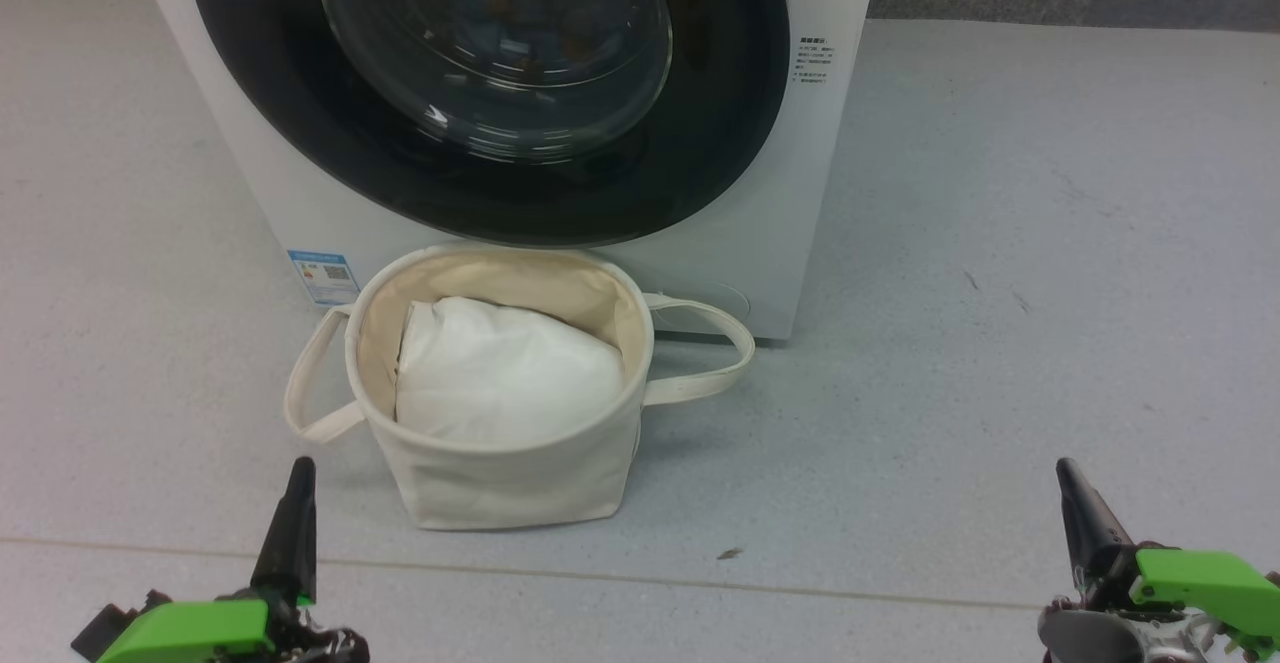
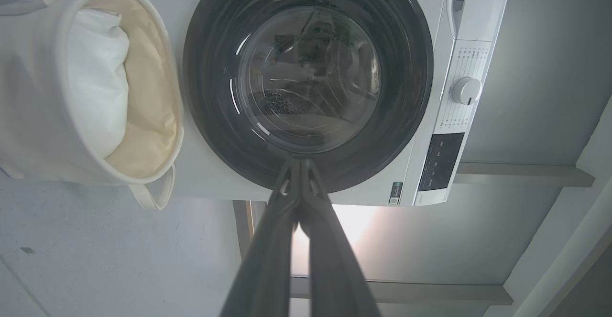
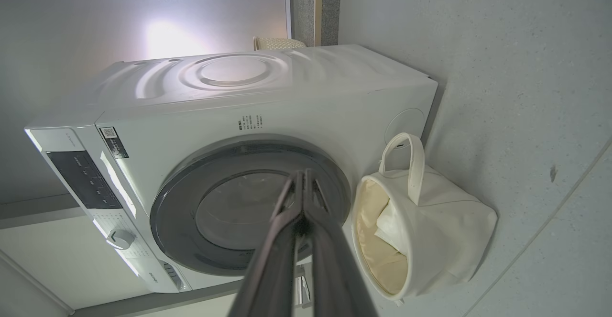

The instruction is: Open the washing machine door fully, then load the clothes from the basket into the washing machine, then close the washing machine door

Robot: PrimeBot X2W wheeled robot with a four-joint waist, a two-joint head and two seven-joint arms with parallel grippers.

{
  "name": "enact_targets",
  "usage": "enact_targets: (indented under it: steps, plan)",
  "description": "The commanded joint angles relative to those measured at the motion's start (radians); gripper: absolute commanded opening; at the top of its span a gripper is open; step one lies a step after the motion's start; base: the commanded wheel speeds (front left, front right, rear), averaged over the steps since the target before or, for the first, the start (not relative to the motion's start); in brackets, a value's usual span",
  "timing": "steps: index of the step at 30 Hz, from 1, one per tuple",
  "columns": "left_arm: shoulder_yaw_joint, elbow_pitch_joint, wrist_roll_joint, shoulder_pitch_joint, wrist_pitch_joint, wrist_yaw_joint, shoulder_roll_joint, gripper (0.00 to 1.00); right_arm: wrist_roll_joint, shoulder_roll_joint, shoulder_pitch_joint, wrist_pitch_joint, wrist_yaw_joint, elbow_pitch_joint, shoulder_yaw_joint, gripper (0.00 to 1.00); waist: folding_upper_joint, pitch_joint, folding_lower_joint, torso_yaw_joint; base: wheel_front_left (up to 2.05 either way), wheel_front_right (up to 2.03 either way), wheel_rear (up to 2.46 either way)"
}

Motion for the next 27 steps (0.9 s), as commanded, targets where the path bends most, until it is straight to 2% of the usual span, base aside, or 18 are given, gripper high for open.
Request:
enact_targets:
  steps: [1, 27]
  plan:
    - [0.033, -0.037, -0.003, -0.024, 0.008, -0.007, 0.015, 0.00, 0.006, -0.009, -0.050, 0.007, 0.000, -0.031, 0.019, 0.00, 0.0000, 0.000, 0.0000, 0.000, 0.00, 0.00, 0.00]
    - [0.033, -0.037, -0.003, -0.024, 0.008, -0.007, 0.015, 0.00, 0.006, -0.009, -0.050, 0.007, 0.000, -0.031, 0.019, 0.00, 0.0000, 0.000, 0.0000, 0.000, 0.00, 0.00, 0.00]
